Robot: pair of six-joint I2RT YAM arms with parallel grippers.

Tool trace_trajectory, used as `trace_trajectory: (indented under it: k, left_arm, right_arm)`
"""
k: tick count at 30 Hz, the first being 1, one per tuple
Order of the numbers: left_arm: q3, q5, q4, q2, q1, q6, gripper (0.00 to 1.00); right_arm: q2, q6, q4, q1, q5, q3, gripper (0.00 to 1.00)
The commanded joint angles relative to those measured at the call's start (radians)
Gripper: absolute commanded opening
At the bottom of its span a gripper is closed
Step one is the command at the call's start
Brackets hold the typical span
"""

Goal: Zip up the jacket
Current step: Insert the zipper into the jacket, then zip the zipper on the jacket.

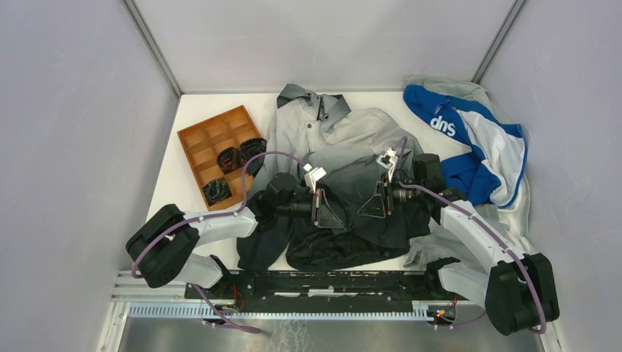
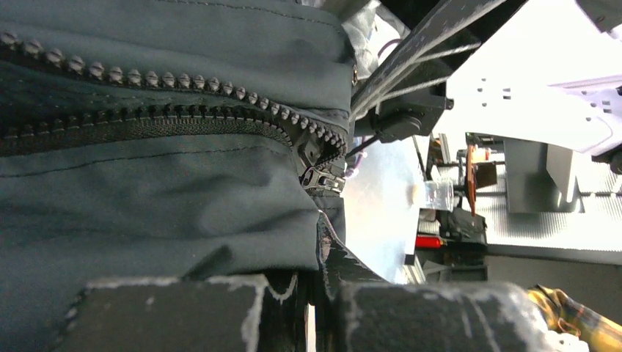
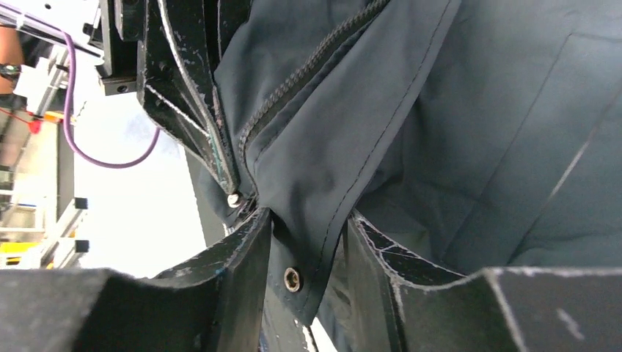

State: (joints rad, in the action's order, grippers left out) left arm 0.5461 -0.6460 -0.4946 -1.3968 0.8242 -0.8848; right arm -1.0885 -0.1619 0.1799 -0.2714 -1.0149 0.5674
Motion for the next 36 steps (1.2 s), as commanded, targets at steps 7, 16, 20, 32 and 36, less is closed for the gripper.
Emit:
trace_trajectory:
  k: [7,16,20,32,36]
  left_arm:
    - [0.080,-0.080,0.170,0.067,-0.006,0.043,0.02]
    - [0.116,-0.116,0.262,0.097,-0.005,0.076,0.02]
    - [0.133,-0.124,0.310,0.112,-0.006,0.090,0.02]
    - [0.202,-0.164,0.464,0.125,-0.005,0.136,0.02]
    - [0.225,-0.168,0.529,0.131,-0.005,0.157,0.02]
  right_arm:
    - [-0.094,0.957,0.720,0.070,-0.168,0.453,0.53]
    - [-0.162,1.472,1.076,-0.067,-0.311,0.497,0.50]
    - [-0.171,1.440,1.064,-0.119,-0.311,0.487,0.47]
    - [-0.109,0.851,0.507,-0.203,-0.190,0.354,0.45]
    - [-0.117,0.868,0.532,-0.228,-0.188,0.352,0.45]
